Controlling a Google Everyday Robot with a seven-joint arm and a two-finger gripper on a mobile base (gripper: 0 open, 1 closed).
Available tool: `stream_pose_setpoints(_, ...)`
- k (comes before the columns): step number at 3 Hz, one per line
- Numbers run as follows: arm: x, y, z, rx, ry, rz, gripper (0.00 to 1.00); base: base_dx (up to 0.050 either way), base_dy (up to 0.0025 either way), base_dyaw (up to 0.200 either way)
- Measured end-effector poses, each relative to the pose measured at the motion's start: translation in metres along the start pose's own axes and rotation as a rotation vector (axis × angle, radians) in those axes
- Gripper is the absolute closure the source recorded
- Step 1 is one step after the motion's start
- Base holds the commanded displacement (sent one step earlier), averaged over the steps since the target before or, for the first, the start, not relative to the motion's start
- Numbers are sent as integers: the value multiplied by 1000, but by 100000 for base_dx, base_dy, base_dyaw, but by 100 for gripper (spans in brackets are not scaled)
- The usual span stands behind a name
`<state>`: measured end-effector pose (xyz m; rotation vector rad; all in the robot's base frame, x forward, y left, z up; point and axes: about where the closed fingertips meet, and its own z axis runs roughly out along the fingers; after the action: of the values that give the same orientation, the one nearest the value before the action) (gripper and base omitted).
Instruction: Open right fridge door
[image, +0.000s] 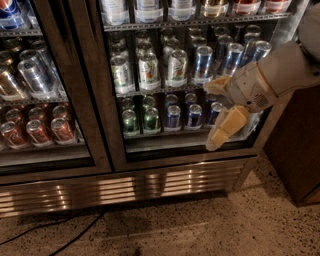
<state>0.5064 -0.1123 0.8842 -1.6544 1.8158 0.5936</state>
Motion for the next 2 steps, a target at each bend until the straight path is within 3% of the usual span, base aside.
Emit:
stream_pose_setpoints(1, -31, 13, -46, 37, -203, -20, 0, 0, 0, 0)
stream_pose_setpoints(2, -31, 13, -46, 37, -203, -20, 0, 0, 0, 0)
